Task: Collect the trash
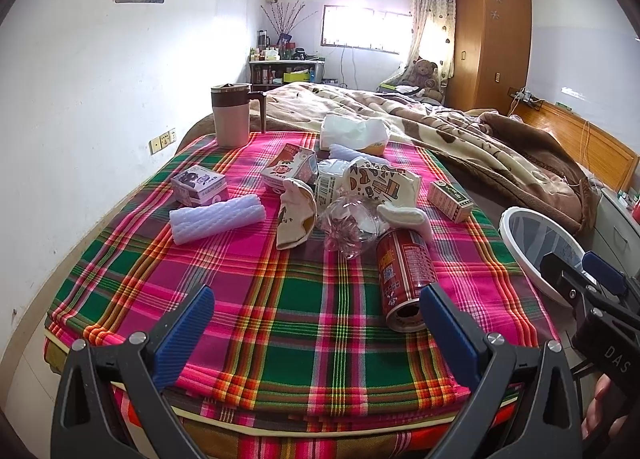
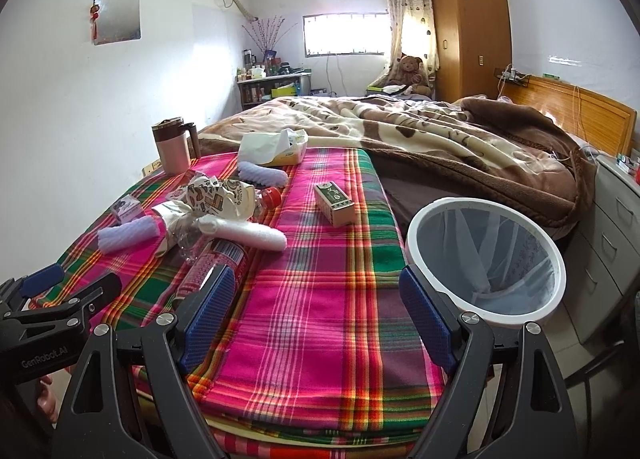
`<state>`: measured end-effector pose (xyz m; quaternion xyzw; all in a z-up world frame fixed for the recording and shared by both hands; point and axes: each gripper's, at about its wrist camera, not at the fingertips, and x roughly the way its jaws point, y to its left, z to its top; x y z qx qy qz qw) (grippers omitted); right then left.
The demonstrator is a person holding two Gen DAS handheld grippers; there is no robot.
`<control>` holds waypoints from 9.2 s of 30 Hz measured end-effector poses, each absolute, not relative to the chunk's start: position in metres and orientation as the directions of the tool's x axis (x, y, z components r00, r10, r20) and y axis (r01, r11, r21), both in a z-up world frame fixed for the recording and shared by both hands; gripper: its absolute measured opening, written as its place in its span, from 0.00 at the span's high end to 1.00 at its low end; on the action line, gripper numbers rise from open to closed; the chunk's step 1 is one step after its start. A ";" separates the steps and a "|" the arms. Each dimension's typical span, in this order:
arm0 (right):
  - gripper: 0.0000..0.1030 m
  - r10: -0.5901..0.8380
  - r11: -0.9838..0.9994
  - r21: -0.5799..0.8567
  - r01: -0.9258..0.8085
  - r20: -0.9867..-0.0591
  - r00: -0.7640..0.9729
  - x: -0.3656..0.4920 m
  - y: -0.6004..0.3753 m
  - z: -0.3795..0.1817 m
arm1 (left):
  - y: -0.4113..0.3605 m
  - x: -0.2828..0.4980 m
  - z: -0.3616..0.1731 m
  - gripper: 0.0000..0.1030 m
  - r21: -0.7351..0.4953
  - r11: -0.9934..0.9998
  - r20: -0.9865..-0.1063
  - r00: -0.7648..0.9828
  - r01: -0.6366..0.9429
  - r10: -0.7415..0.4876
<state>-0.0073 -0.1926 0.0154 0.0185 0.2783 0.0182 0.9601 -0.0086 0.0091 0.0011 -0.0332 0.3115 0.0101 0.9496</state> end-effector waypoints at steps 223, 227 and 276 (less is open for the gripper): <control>0.36 -0.088 0.919 0.232 0.317 -0.665 0.742 0.073 -0.399 -0.017 | -0.233 0.110 0.008 0.31 -0.194 0.786 -0.680 0.497 0.587 -0.540; 0.36 -0.085 0.927 0.223 0.302 -0.658 0.748 0.071 -0.388 -0.014 | -0.212 0.105 0.015 0.31 -0.167 0.814 -0.669 0.542 0.557 -0.508; 0.25 0.303 0.944 0.087 -0.319 -0.615 0.728 0.121 -0.157 -0.011 | 0.061 0.135 -0.016 0.27 -0.186 0.981 -0.692 0.702 0.048 -0.166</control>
